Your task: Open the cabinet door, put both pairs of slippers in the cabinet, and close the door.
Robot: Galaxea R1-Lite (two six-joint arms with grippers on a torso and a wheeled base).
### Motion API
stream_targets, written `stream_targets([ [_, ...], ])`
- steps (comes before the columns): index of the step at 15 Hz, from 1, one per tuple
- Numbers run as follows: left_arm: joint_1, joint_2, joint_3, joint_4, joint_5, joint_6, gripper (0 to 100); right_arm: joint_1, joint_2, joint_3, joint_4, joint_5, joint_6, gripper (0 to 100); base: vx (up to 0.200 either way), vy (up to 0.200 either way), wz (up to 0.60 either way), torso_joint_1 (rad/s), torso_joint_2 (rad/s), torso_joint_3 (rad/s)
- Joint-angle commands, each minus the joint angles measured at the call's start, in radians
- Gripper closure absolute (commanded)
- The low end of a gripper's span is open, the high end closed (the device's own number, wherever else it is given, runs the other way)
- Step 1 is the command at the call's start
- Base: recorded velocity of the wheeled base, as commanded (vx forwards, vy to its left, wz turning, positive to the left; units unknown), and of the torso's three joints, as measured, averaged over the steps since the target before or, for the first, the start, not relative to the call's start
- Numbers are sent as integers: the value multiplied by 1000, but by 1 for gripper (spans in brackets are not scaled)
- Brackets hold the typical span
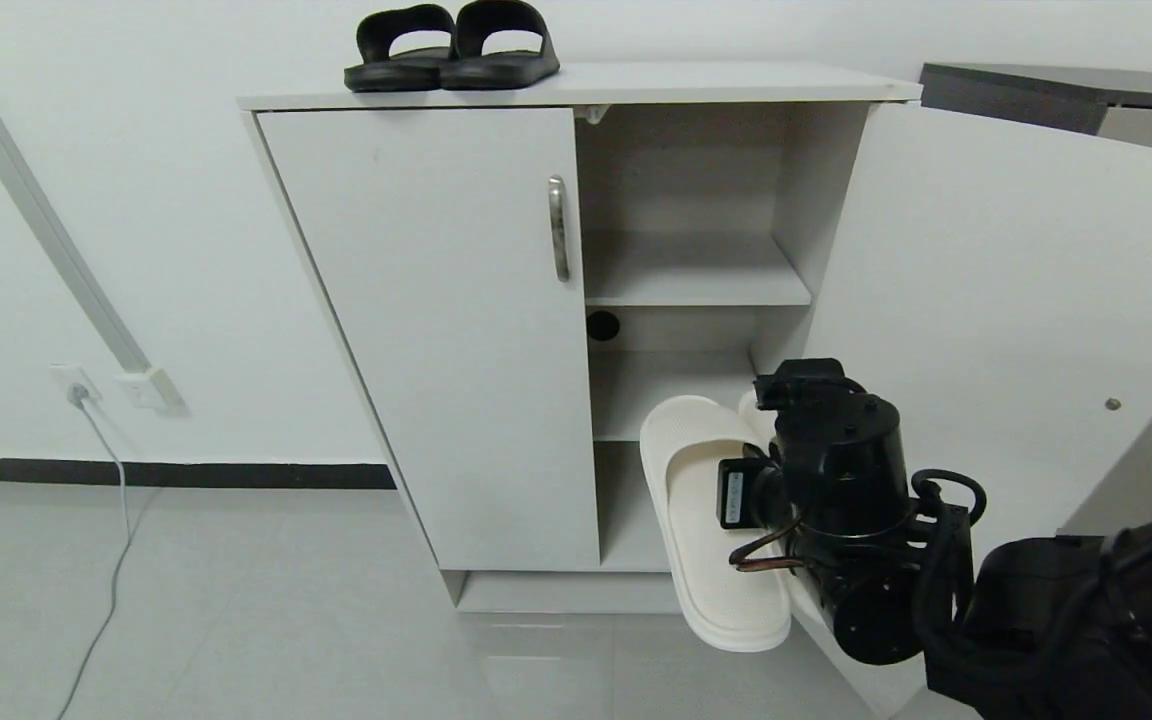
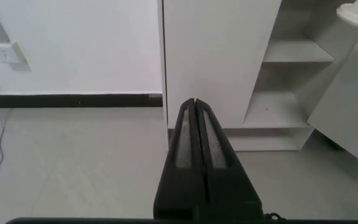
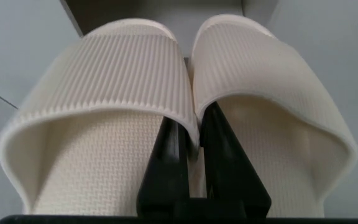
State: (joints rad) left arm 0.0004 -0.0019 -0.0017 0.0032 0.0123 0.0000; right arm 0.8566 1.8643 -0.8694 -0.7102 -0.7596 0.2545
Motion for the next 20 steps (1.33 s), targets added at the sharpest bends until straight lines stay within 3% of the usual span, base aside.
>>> stream_targets([
  [1,1,2,0,0,0,0,100,-5,39,3,-52,0,-23,100,0,0,0,2,-2,-188],
  [5,1,2,0,0,-6,0,100,-33,70,9,-255,-1,-132,100,0,0,0,4,1,-199],
  [12,1,2,0,0,-5,0,100,-39,121,-3,-364,-10,-189,100,0,0,0,2,0,-125],
  [14,1,2,0,0,-3,0,100,-33,70,-22,-414,-18,-285,100,0,0,0,0,0,0],
  [20,1,2,0,0,-3,0,100,-19,29,-152,-345,-26,-359,100,0,0,0,0,0,0],
])
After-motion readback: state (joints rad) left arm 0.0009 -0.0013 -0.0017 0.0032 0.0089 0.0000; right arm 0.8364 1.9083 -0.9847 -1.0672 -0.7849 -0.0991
